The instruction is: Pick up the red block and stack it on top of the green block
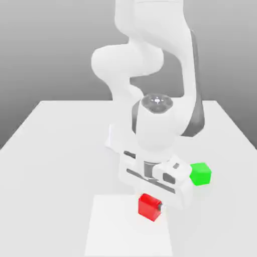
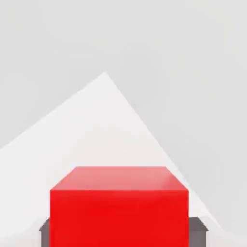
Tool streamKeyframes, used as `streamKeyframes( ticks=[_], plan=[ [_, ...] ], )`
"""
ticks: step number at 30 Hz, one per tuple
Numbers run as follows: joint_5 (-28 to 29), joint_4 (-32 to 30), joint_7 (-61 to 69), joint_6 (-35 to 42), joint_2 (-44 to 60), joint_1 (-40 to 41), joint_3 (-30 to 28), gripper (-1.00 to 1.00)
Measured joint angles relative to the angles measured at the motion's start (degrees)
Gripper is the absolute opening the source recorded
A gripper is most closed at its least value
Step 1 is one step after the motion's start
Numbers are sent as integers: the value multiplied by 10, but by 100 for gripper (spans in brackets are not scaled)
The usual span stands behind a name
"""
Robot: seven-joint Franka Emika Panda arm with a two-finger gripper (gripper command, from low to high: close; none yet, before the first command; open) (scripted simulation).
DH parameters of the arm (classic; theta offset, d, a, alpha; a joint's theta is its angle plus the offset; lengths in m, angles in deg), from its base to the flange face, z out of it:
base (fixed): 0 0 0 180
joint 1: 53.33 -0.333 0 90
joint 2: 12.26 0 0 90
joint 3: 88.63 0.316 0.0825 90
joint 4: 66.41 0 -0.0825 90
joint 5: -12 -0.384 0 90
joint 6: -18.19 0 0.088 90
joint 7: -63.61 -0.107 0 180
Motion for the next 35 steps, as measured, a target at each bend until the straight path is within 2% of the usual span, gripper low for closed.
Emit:
streamKeyframes(
  ticks=[1,3,7,9,11,16,23,31,32,35],
  plan=[
    [-9,2,7,-8,9,10,12,-100],
    [12,-2,-9,8,-10,-5,-8,-100],
    [115,-16,-84,69,-88,-26,-55,-100],
    [157,-24,-119,99,-128,-19,-57,-100],
    [174,-36,-151,116,-158,-40,-30,-100],
    [181,-71,-222,142,-220,-95,34,-100],
    [152,-121,-296,176,-303,-192,125,-100],
    [160,-122,-314,43,-170,-197,141,-100],
    [161,-121,-315,24,-151,-197,142,100],
    [161,-121,-315,24,-151,-197,142,100]
  ],
)
